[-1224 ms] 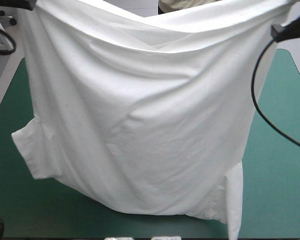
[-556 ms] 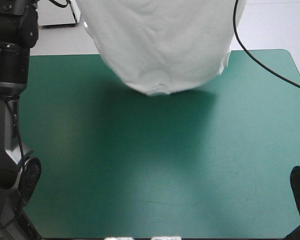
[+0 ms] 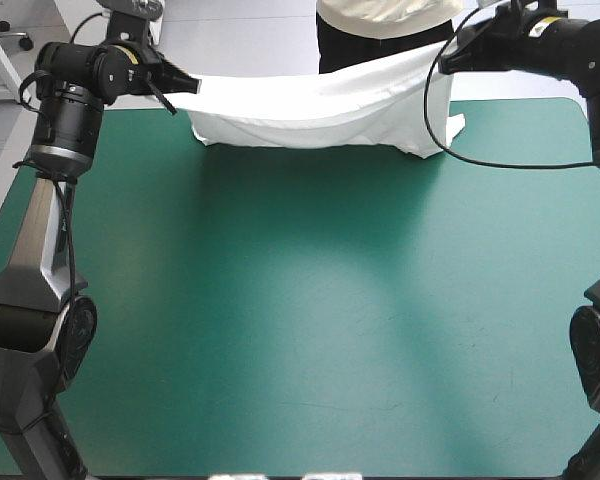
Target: Fold the cloth
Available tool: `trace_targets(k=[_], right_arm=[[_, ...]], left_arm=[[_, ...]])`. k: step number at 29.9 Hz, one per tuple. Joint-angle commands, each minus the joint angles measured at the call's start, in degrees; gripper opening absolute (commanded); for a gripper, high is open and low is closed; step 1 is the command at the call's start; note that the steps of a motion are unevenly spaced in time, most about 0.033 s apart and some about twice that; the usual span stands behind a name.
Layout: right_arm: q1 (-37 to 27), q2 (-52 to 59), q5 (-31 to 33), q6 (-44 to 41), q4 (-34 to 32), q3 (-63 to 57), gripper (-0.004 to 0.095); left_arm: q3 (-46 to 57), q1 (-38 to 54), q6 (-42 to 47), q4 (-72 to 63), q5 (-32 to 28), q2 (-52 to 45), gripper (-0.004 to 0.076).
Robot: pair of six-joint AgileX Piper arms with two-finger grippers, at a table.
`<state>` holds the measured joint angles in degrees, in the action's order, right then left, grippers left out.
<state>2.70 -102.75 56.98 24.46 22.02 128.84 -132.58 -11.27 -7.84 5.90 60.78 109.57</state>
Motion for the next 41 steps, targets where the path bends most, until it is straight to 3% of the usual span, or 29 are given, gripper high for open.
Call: trace_targets(k=[1,7,14,18,22,34,41], right_arm=[[-0.55,3.04,2.76,-1.56,1.05,-4.18,-0.0017],[-0.55,6.15,7.07,-2.01,1.15,-20.12,-0.0016],[-0.55,13.73,3.51,-0.3,1.16,-43.63,-0.0016],[-0.55,19.12,0.71,0.21,1.27,-56.15,-0.0017],[-0.41,23.66,0.84,0.36,1.56,-64.51,-0.0017],[-0.41,37.05,6.39,-7.5,-8.14,-74.65,-0.0017],[-0.41,38.48,5.25,-8.39,-8.55,-80.68,-0.0017]], left_arm=[[2.25,0.06,-0.53,-2.3,3.95,-3.57,-0.0009],[11.81,-0.05,-4.57,-6.97,13.09,-3.78,-0.0009],[31.44,-0.05,-4.43,-6.27,11.91,-8.94,-0.0009],[44.03,-0.05,-4.43,-3.83,7.67,-15.94,-0.0009],[51.4,-0.05,-4.43,-0.64,8.31,-22.15,-0.0009],[68.91,-0.05,-4.43,-5.07,7.68,-29.78,-0.0009],[75.2,-0.05,-4.68,-7.91,4.84,-29.86,-0.0009]])
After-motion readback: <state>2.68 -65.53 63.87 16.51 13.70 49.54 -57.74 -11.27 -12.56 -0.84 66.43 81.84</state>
